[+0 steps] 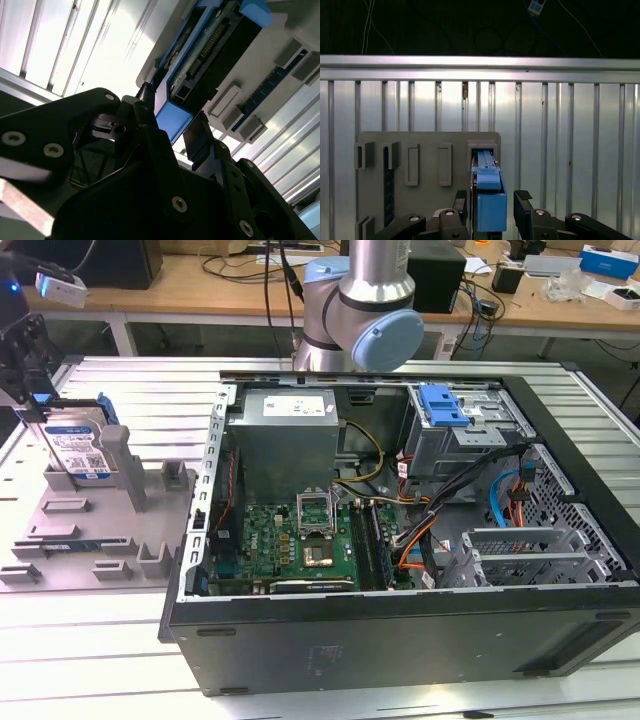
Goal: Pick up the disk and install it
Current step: 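Pick up the disk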
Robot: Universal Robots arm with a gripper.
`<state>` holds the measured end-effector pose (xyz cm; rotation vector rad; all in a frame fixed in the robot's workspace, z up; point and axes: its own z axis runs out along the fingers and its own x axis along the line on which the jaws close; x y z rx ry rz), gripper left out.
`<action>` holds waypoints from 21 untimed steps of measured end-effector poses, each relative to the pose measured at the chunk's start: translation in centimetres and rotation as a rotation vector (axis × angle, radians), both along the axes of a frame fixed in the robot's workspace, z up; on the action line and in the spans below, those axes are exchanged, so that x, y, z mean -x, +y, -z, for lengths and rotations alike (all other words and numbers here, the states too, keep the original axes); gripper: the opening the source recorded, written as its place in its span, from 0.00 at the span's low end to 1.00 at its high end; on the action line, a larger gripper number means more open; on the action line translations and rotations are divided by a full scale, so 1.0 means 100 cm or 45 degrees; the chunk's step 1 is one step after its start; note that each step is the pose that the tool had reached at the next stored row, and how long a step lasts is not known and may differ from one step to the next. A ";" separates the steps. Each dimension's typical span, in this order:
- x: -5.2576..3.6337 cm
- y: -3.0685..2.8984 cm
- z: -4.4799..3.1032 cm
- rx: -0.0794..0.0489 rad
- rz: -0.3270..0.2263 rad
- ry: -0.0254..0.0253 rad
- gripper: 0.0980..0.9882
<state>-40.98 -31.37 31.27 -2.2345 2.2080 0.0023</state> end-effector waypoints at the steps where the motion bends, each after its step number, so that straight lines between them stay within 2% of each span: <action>1: 0.0000 0.0000 0.0009 0.000 -0.001 0.0000 0.45; 8: 0.0002 0.0000 0.0090 0.000 -0.016 -0.0001 0.45; 15: 0.0005 0.0000 0.0130 0.000 -0.025 0.0001 0.45; 16: 0.0005 0.0000 0.0134 0.000 -0.026 0.0001 0.43; 17: 0.0005 0.0000 0.0141 0.000 -0.027 -0.0001 0.35; 21: 0.0006 0.0000 0.0164 0.000 -0.031 0.0003 0.35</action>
